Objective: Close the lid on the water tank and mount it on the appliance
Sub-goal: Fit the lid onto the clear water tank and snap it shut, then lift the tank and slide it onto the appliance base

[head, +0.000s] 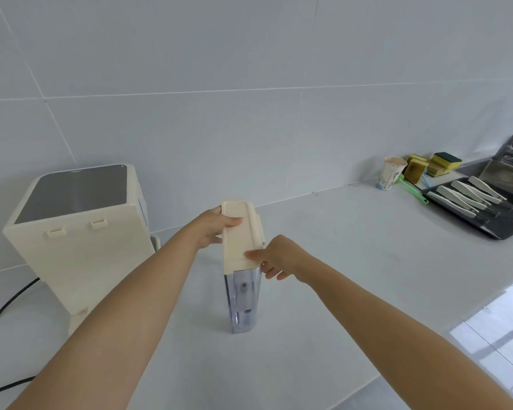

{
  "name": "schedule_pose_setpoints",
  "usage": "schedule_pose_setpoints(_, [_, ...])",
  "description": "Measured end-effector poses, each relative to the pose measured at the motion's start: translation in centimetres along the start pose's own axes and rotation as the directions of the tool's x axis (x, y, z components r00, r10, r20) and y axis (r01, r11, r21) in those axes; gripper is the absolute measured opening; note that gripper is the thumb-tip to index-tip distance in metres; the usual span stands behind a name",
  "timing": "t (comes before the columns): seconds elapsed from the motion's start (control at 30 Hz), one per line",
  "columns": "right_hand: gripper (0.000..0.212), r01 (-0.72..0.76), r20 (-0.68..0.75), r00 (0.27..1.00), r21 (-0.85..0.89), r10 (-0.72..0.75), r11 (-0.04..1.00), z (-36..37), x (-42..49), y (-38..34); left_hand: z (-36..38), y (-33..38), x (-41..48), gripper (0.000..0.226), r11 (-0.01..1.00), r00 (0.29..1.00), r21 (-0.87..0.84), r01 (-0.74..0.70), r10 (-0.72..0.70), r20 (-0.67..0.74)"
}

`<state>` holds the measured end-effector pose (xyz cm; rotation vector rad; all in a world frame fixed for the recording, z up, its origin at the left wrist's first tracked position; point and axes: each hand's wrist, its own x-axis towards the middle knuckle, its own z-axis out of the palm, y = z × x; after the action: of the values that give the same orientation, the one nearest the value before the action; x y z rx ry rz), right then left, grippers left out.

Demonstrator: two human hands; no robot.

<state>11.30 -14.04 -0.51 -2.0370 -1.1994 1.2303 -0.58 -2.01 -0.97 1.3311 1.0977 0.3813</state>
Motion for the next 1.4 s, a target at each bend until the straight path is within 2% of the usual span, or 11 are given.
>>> schedule_pose_setpoints(0.23, [0.026,0.047,0.035,0.998,-0.011,-0.046,0.999,2.7,-0.7,-1.8,-0.6,1.1,0.1,0.042,0.99,0.998,0.135,-0.04,0.032,0.063])
schedule_pose_setpoints(0.53, [0.033,0.024,0.087,0.996,0.006,-0.024,1.0,4.5,0.0,-2.1,-1.1,1.4,-0.1,0.048,0.925,0.991,0.356,-0.13,0.11,0.077])
schedule_pose_setpoints(0.67, [0.046,0.009,0.135,0.991,-0.056,-0.001,0.998,2.8,-0.3,-1.8,-1.4,0.6,0.0,0.074,0.861,0.973,0.472,-0.189,0.23,-0.029])
schedule_pose_setpoints(0.8, [0.051,0.007,0.027,1.0,-0.015,-0.006,1.0,-1.0,0.2,0.0,-2.7,0.3,-1.4,0.092,0.912,0.916,0.306,-0.274,0.345,-0.207])
schedule_pose_setpoints(0.9, [0.076,0.028,-0.051,0.998,0.014,-0.028,0.999,-3.1,1.6,1.5,-3.2,-1.2,-2.9,0.1,0.936,0.874,0.175,-0.307,0.35,-0.338])
schedule_pose_setpoints(1.0, [0.102,0.073,-0.002,0.997,-0.009,-0.073,0.997,-4.0,3.4,2.3,-2.7,-3.5,-4.3,0.103,0.948,0.84,0.079,-0.309,0.311,-0.445])
schedule_pose_setpoints(1.1, [0.114,0.12,0.047,0.992,-0.022,-0.119,0.992,-4.1,5.4,2.8,-1.7,-5.9,-5.5,0.118,0.944,0.814,0.015,-0.331,0.293,-0.501])
schedule_pose_setpoints(1.17, [0.116,0.142,0.095,0.986,-0.012,-0.14,0.99,-4.0,6.7,2.8,-0.7,-7.2,-6.1,0.129,0.949,0.821,-0.027,-0.315,0.258,-0.509])
schedule_pose_setpoints(1.23, [0.114,0.203,0.165,0.965,0.014,-0.203,0.979,-3.8,7.8,2.7,0.4,-8.7,-6.4,0.125,0.961,0.848,-0.052,-0.272,0.214,-0.485])
schedule_pose_setpoints(1.3, [0.101,0.302,0.224,0.924,0.073,-0.311,0.95,-3.6,8.9,2.6,1.5,-9.8,-6.5,0.112,0.968,0.863,-0.047,-0.245,0.195,-0.466])
schedule_pose_setpoints(1.4, [0.086,0.38,0.322,0.85,0.175,-0.417,0.909,-3.2,9.7,2.3,2.8,-11.0,-6.3,0.121,0.974,0.862,-0.06,-0.219,0.164,-0.48])
